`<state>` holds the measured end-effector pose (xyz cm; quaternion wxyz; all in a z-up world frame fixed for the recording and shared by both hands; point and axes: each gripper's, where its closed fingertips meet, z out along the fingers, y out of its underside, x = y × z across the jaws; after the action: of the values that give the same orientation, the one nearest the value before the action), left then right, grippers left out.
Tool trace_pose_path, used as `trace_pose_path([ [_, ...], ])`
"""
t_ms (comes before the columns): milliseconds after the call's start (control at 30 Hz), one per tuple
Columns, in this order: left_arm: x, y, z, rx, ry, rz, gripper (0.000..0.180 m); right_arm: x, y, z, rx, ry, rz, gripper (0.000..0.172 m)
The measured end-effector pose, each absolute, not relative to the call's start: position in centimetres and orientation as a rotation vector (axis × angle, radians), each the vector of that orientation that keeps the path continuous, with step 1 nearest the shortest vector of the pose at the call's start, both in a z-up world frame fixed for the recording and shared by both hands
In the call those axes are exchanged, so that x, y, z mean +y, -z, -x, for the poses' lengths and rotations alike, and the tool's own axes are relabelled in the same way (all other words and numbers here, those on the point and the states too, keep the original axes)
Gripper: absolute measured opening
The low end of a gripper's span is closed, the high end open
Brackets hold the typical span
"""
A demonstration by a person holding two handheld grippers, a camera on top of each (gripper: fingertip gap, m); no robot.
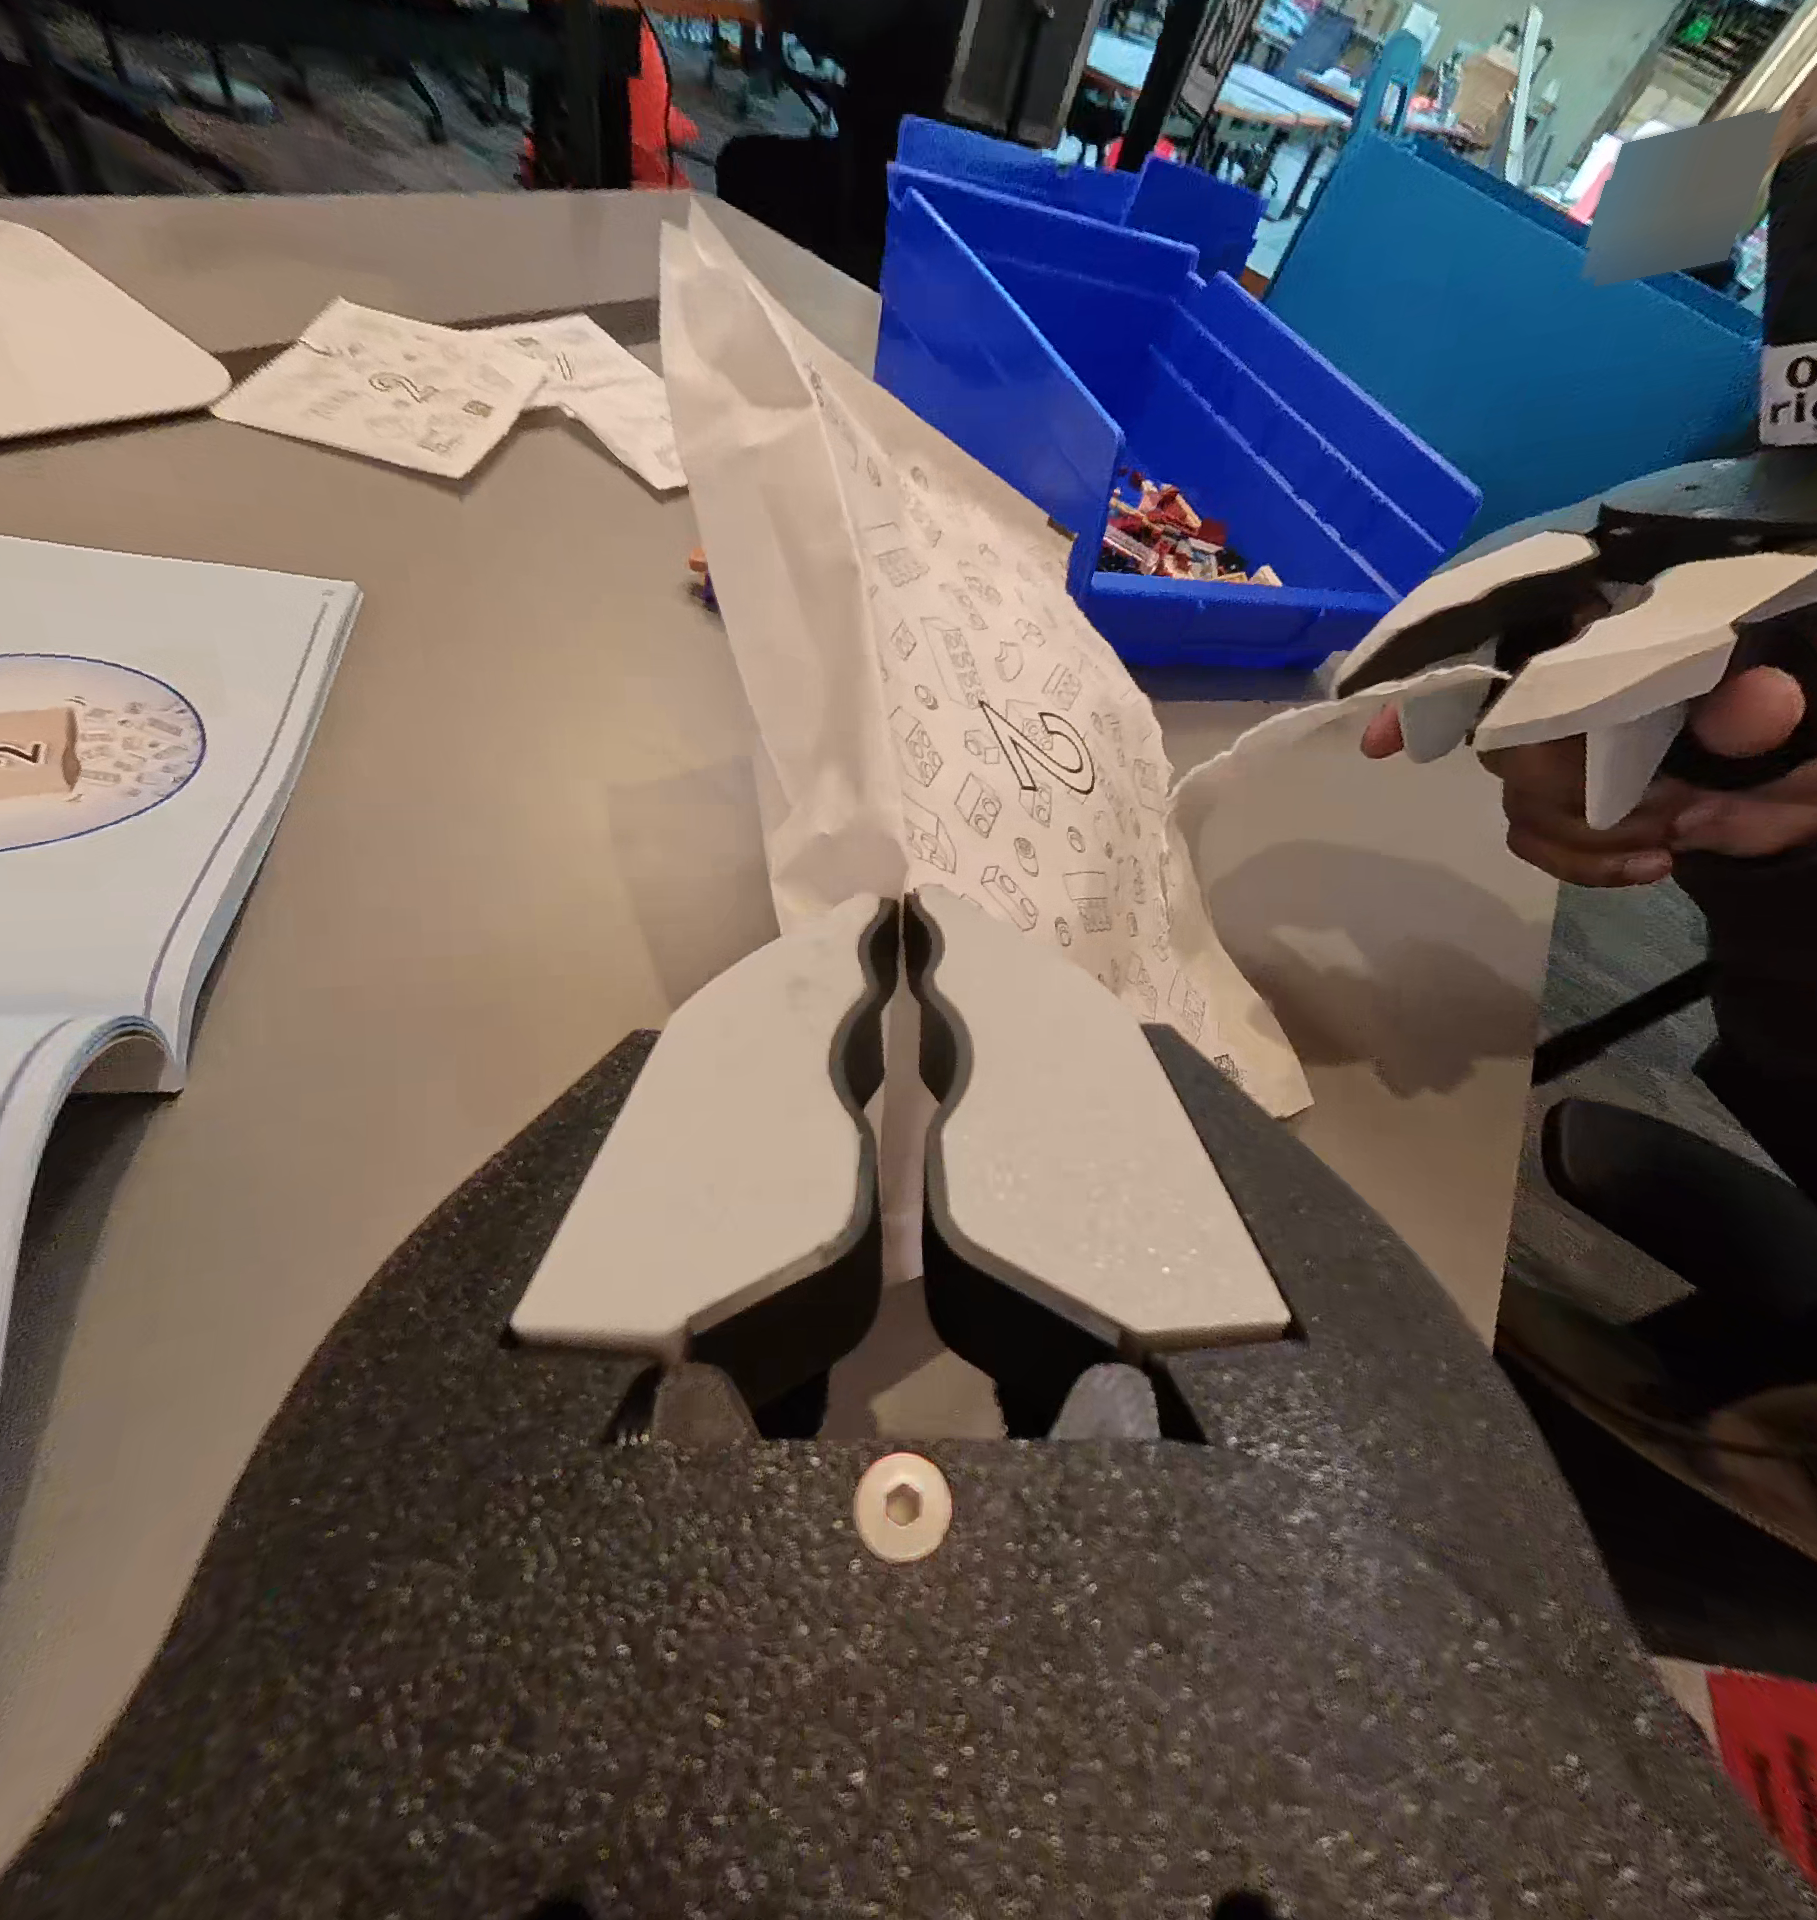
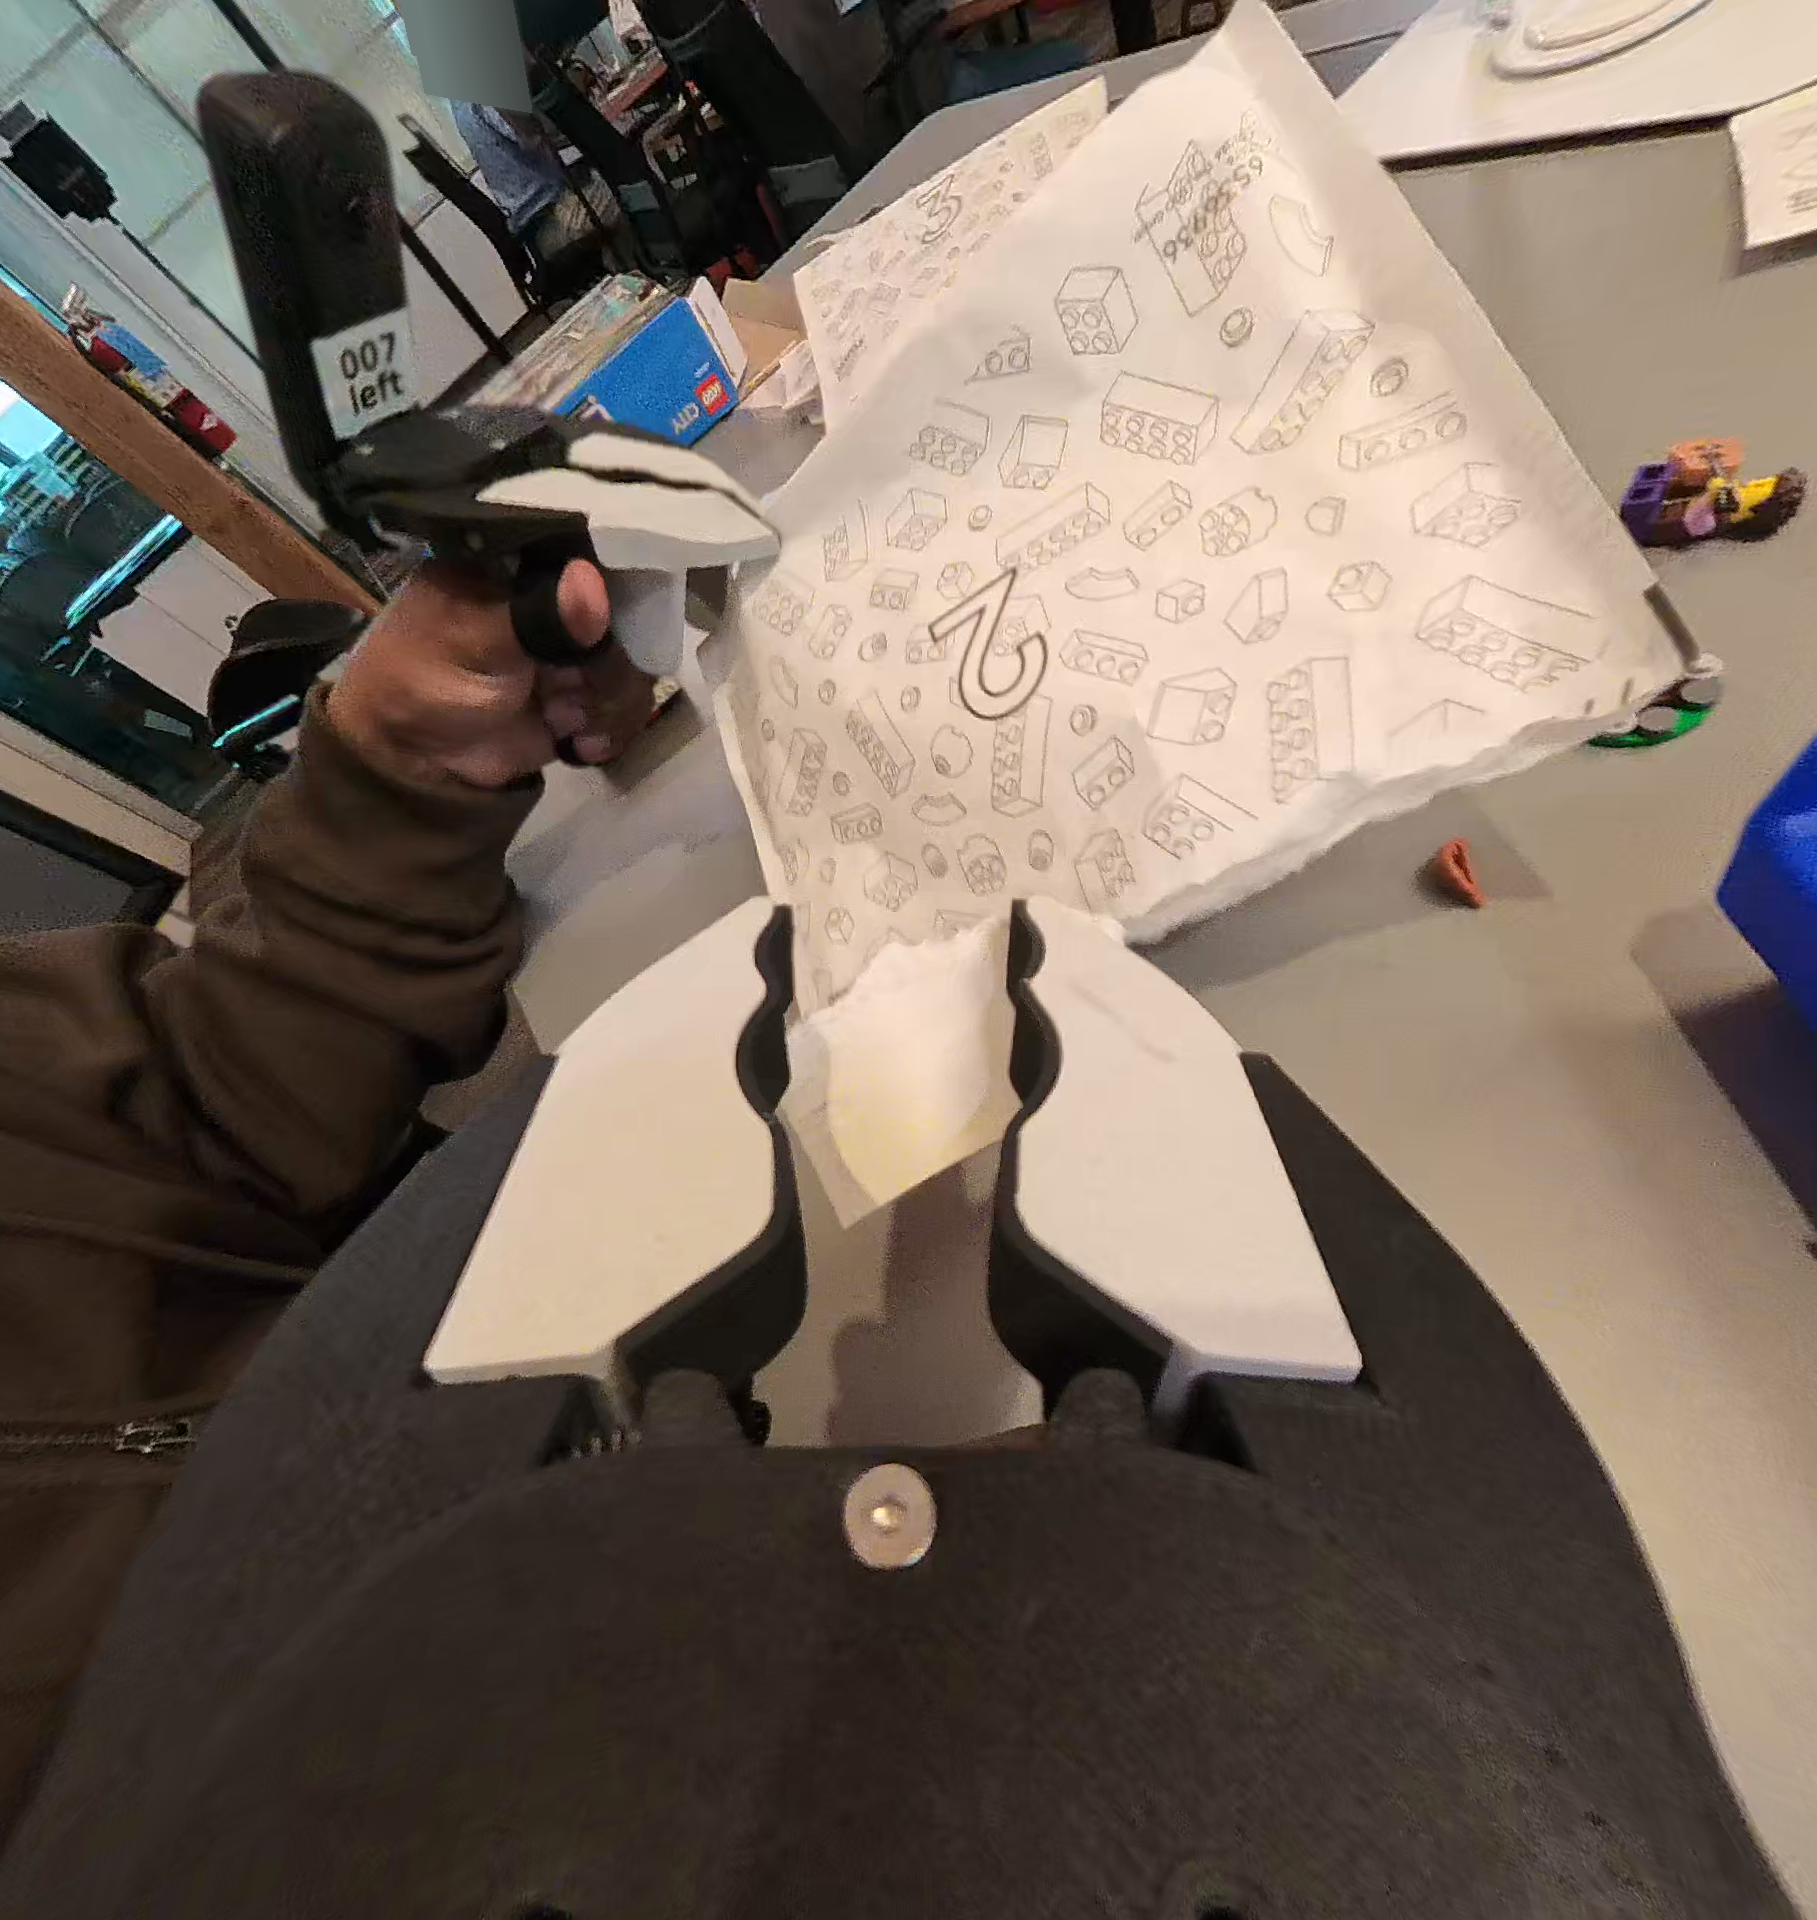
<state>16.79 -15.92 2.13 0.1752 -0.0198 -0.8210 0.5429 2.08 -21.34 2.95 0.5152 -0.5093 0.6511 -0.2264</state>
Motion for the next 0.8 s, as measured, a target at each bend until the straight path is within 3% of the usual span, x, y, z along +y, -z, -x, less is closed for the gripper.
trace_pose_path([
  [333, -13.7, -3.2, -17.8, -2.202, -1.889, -0.131, 0.0, -24.5, -7.9, 0.6, 1.466, 0.757, 1.124, 0.043],
  [800, -13.0, -4.7, -17.2, -1.986, -2.17, -0.081, 0.0, -15.6, -10.4, -1.5, 1.217, 0.639, 1.338, 0.049],
])
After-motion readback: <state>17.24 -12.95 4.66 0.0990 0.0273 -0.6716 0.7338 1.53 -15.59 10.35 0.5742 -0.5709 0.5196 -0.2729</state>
